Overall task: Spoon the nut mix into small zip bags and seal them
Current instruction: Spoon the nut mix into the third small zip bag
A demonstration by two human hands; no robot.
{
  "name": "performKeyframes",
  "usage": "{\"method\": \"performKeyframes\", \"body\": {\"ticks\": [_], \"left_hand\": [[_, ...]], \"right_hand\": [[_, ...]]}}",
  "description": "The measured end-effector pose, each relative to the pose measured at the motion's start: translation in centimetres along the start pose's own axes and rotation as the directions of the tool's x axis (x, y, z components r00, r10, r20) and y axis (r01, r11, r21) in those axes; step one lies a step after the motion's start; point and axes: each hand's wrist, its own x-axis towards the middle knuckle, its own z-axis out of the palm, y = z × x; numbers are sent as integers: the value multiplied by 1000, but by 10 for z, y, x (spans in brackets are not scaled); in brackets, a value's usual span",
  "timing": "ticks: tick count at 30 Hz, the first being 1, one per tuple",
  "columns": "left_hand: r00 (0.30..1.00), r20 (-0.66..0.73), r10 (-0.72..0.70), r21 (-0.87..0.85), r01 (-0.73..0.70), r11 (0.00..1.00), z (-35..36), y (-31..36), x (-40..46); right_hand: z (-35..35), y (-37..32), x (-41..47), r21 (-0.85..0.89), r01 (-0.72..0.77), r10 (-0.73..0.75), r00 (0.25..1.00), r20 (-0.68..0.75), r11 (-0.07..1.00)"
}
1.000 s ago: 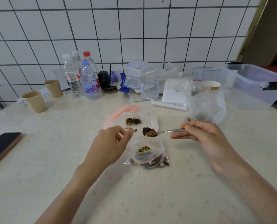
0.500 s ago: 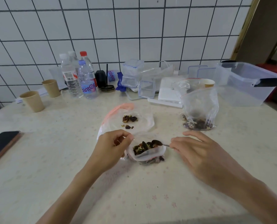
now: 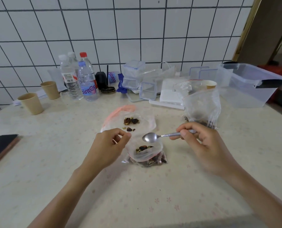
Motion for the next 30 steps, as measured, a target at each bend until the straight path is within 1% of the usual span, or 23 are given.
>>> {"method": "performKeyframes", "body": {"ticks": [2, 5, 8, 9, 10, 11, 12, 14, 16, 18, 21, 23, 27, 30], "left_hand": [[999, -45, 28, -16, -29, 999, -4, 1, 6], [978, -194, 82, -17, -87, 996, -9, 3, 17], [911, -388, 137, 92, -110, 990, -12, 2, 30], [889, -430, 160, 144, -107, 984, -12, 0, 36], [884, -439, 161, 186, -86, 979, -13, -4, 41], [903, -410, 131, 225, -40, 974, -12, -7, 47], [934, -348, 75, 266, 22, 964, -12, -10, 53], [973, -219, -68, 339, 141, 930, -7, -15, 60], [974, -150, -172, 354, 216, 910, 0, -23, 63], [966, -124, -227, 318, 255, 913, 5, -30, 64], [967, -94, -237, 263, 254, 931, 8, -38, 68], [969, -63, -240, 225, 248, 942, 7, -40, 72], [978, -25, -205, 245, 205, 948, 8, -45, 76], [981, 14, -196, 276, 184, 943, 11, -46, 77]], "right_hand": [[8, 7, 9, 139, -68, 70, 998, -10, 988], [18, 14, 21, 240, -128, 133, 991, -4, 962], [28, 18, 35, 259, -176, 183, 983, -3, 950], [32, 19, 40, 246, -182, 188, 982, -1, 952], [36, 18, 45, 226, -181, 186, 982, -2, 957], [40, 18, 49, 194, -171, 177, 984, -11, 966], [43, 18, 54, 148, -155, 160, 987, -25, 977], [49, 17, 63, 48, -134, 136, 990, -32, 990], [54, 16, 73, -21, -163, 163, 987, 9, 986], [56, 18, 81, -17, -222, 223, 973, 59, 975], [58, 23, 88, 135, -355, 333, 929, 159, 925], [62, 27, 90, 185, -415, 379, 903, 202, 891], [75, 33, 96, 292, -493, 454, 870, 193, 820], [84, 37, 104, 282, -503, 475, 864, 164, 817]]}}
